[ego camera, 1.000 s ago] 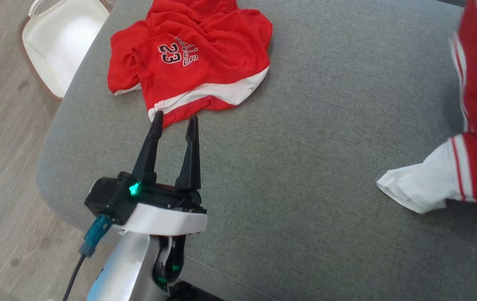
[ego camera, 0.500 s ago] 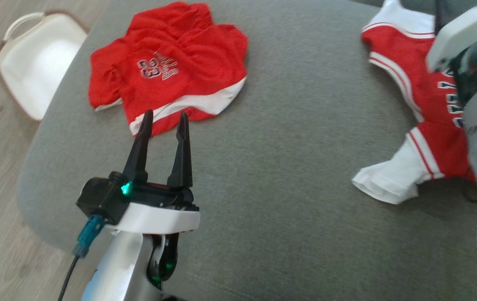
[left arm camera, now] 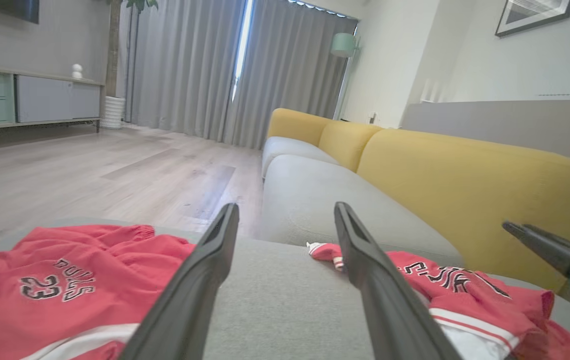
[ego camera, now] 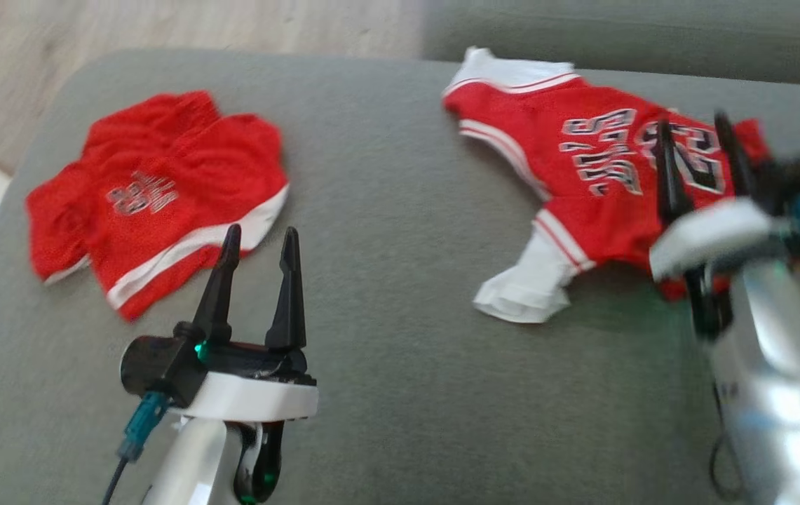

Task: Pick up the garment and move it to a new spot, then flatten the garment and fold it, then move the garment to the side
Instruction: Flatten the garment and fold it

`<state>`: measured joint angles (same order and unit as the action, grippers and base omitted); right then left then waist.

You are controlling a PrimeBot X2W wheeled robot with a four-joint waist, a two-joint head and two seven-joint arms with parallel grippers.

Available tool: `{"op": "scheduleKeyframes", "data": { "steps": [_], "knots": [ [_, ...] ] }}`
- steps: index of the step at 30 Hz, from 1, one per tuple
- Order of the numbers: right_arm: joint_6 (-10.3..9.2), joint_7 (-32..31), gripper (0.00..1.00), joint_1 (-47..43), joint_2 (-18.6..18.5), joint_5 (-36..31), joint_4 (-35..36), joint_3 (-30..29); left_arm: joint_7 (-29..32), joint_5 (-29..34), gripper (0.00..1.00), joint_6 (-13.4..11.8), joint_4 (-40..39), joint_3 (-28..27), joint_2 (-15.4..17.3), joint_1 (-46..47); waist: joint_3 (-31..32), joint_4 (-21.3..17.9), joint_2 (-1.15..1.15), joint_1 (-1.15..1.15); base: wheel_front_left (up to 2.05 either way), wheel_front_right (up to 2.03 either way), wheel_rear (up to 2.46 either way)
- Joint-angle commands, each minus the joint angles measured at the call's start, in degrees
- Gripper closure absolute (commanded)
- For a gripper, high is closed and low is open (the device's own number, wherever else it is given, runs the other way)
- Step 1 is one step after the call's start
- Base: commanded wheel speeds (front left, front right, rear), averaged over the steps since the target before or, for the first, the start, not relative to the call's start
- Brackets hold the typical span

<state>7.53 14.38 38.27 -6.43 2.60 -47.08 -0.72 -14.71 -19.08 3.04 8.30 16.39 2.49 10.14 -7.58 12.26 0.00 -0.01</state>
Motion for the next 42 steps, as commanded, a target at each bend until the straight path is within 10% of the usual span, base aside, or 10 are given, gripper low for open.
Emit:
{"op": "scheduleKeyframes", "data": {
  "steps": [1, 15, 27, 42],
  "knots": [
    [-0.04, 0.61, 0.0, -2.48, 0.3, 1.6, 4.54, 1.03, -0.29, 0.52, 0.0, 0.15, -1.53, -2.22, 0.39, 1.04, 2.87, -4.36, 0.0, 0.01, 0.0, 0.0, 0.0],
    [-0.04, 0.35, 0.0, -27.15, 3.45, 3.73, 27.28, -1.75, -0.29, 0.51, 0.0, 1.03, 1.6, -3.0, 0.39, 0.26, 2.61, -14.79, 0.0, 0.01, 0.0, 0.0, 0.0],
    [-0.04, -0.01, 0.0, -27.22, 3.54, 6.23, 30.85, -1.56, -0.01, 1.86, 0.0, 1.57, 11.25, 2.71, 0.39, 4.87, 0.14, -18.74, 0.0, 0.01, 0.0, 0.0, 0.0],
    [-0.04, 0.21, 0.0, -26.14, 3.55, 7.31, 30.62, -0.13, 6.94, 1.9, 0.0, -3.75, 28.24, 11.48, 0.39, 15.18, -4.1, -20.92, 0.0, 0.01, 0.0, 0.0, 0.0]
  ]
}}
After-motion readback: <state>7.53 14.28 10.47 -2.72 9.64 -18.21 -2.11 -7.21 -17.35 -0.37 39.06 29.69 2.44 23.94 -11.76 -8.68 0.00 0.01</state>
